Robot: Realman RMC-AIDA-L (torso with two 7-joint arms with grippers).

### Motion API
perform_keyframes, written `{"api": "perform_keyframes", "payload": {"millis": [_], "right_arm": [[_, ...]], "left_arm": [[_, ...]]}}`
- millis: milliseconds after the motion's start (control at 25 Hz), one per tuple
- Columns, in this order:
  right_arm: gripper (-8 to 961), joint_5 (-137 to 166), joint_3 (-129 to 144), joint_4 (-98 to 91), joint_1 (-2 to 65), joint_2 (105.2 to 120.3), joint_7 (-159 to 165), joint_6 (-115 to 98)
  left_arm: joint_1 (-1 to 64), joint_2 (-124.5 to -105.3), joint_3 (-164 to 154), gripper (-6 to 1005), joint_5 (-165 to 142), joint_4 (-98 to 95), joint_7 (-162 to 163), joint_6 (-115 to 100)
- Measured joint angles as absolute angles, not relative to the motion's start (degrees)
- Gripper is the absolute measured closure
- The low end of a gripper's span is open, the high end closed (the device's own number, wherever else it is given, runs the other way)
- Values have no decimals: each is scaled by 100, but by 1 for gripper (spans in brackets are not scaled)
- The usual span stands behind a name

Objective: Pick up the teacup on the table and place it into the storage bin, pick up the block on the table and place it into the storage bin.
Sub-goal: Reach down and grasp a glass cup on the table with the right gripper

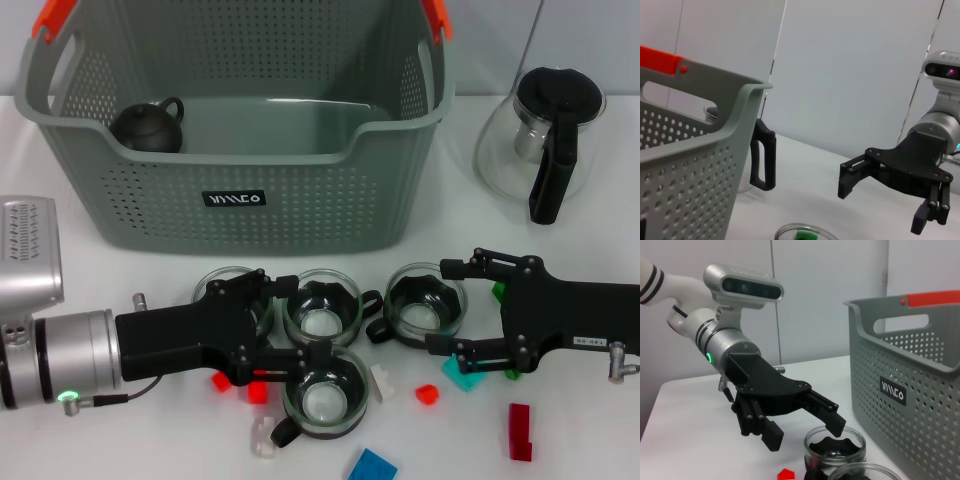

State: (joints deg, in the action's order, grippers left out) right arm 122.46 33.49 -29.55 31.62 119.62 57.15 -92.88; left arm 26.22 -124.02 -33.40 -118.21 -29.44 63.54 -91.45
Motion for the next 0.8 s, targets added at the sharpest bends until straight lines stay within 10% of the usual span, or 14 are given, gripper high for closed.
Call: {"api": "perform_keyframes", "payload": {"millis": [800], "right_arm": [[5,12485,3402,-3190,3202,11833,5730,-9301]], "left_arm": [[2623,-12393,-3339,48,-11821,-2944,6468,-9279]]}}
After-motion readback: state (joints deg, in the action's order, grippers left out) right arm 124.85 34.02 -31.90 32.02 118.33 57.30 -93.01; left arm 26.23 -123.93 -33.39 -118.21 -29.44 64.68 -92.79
